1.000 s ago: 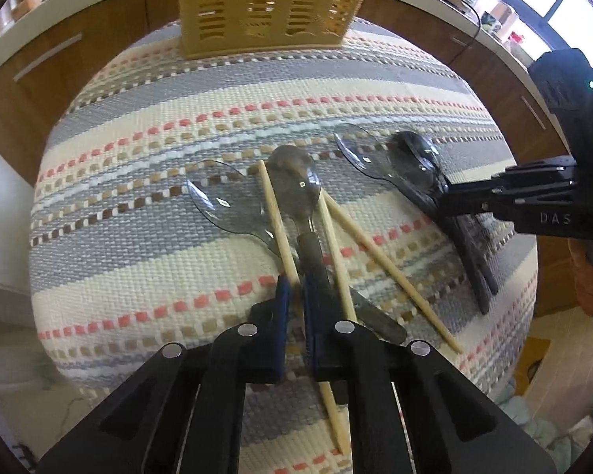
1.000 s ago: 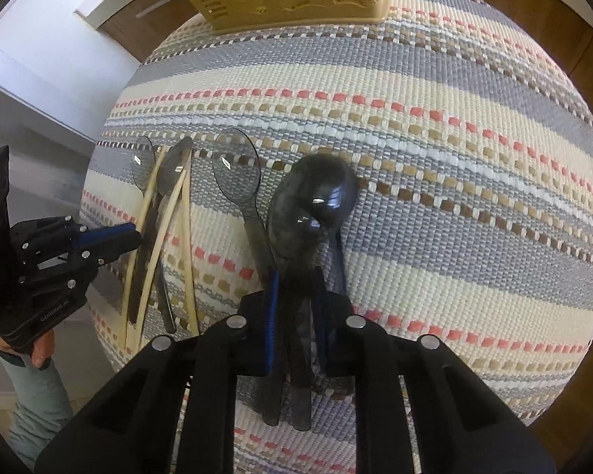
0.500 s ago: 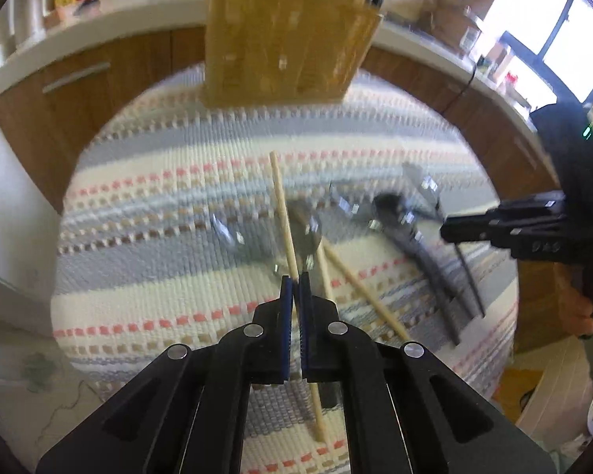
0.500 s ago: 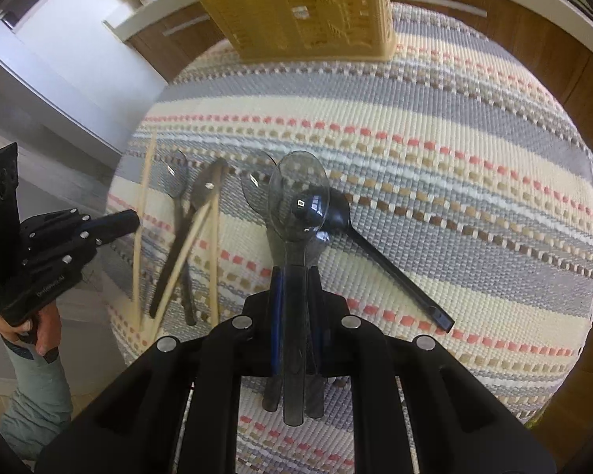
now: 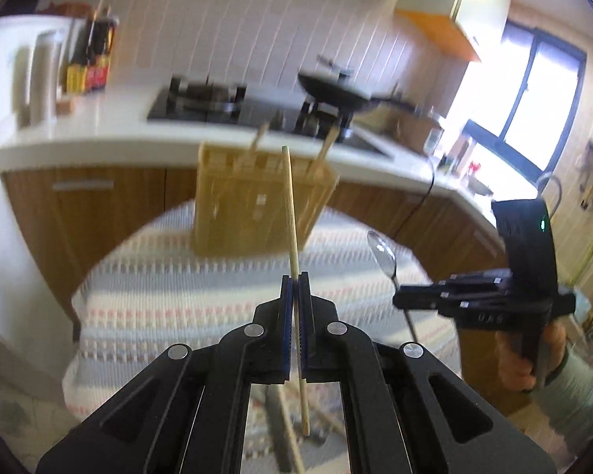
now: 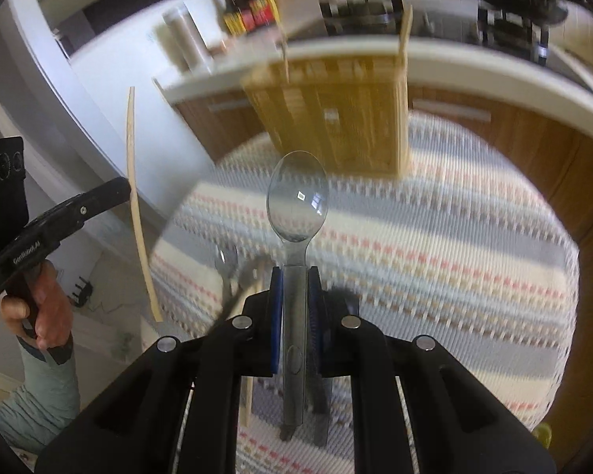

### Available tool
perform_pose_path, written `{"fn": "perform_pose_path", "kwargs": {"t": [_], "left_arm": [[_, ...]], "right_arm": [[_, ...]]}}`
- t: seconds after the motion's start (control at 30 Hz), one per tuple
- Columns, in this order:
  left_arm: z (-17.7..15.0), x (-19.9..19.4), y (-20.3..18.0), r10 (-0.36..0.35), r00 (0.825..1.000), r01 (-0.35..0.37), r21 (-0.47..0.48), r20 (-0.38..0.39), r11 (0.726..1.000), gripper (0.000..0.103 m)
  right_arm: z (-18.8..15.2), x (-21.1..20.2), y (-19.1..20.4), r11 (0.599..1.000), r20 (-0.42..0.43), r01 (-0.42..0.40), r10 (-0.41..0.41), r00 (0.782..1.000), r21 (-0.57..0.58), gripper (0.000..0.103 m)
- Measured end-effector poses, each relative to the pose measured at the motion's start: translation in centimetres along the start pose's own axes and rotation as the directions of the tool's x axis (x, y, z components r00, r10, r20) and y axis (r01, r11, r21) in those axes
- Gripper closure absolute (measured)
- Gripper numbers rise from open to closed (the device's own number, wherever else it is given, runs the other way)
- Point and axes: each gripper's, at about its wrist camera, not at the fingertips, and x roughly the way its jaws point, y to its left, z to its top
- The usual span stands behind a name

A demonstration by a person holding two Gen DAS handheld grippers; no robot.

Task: Organize utensils
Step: 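Carry the chopstick and clear spoon up and lower them into the basket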

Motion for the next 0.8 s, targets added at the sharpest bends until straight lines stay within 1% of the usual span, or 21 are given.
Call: {"fn": "perform_pose_path", "kwargs": {"t": [0.07,0.1,0.2,0.27,0.33,0.37,0.47,0.5,0.57,0.67,0.7,0.77,0.8], "left_arm": [[1.4,-0.3,-0.3,0.001,0.999,-0.001,0.002,0.045,1.000,0.103],[2.3,-0.6,-0.6,0.006,0.997,-0.007,0.009,0.079,1.000,0.103],[4.5,-0.9,-1.1,0.024,0.987,-0.030,0.030,0.158,0.999,0.103],[6.5,-0.9,-1.5,0.039,0.978,-0.048,0.038,0.207,0.998,0.103],[8.4,-0.3,-1.7,0.054,0.968,-0.068,0.051,0.247,0.996,0.103],[9.0,0.0,-1.8,0.058,0.964,-0.075,0.055,0.259,0.996,0.103],[11.2,1.7,-1.6,0.068,0.955,-0.091,0.066,0.290,0.994,0.103],[11.9,2.2,-1.5,0.071,0.951,-0.096,0.070,0.302,0.993,0.103],[12.6,3.1,-1.2,0.084,0.943,-0.112,0.071,0.323,0.991,0.103],[13.8,4.5,-0.4,0.091,0.930,-0.124,0.070,0.355,0.990,0.103],[14.2,5.2,-0.1,0.107,0.925,-0.141,0.068,0.366,0.988,0.103],[14.6,5.9,0.3,0.113,0.919,-0.149,0.068,0.378,0.986,0.103],[14.7,6.3,0.5,0.126,0.914,-0.164,0.068,0.385,0.984,0.103]], "right_arm": [[1.0,-1.1,0.3,1.000,0.053,-0.006,0.006,0.999,-0.010,0.093],[1.7,-1.8,0.3,1.000,0.087,-0.010,0.012,0.996,-0.016,0.093],[3.7,-3.1,0.9,0.999,0.193,-0.003,0.011,0.981,-0.044,0.093],[5.1,-4.3,0.9,0.998,0.280,0.009,0.010,0.960,-0.067,0.093],[6.5,-5.0,0.9,0.997,0.338,0.021,0.006,0.941,-0.075,0.093],[7.5,-5.3,0.7,0.996,0.380,0.031,0.002,0.925,-0.081,0.093],[9.3,-5.5,0.1,0.994,0.460,0.057,-0.010,0.888,-0.088,0.093],[10.1,-5.5,-0.2,0.993,0.490,0.073,-0.020,0.871,-0.089,0.093],[11.4,-5.0,-0.9,0.992,0.532,0.101,-0.043,0.846,-0.081,0.093],[13.0,-4.2,-1.6,0.990,0.572,0.126,-0.066,0.818,-0.066,0.093],[13.5,-3.9,-1.8,0.989,0.580,0.137,-0.077,0.811,-0.059,0.093],[14.3,-2.7,-2.4,0.987,0.599,0.154,-0.098,0.795,-0.044,0.093],[14.6,-2.2,-2.7,0.986,0.604,0.161,-0.106,0.790,-0.037,0.093]]}}
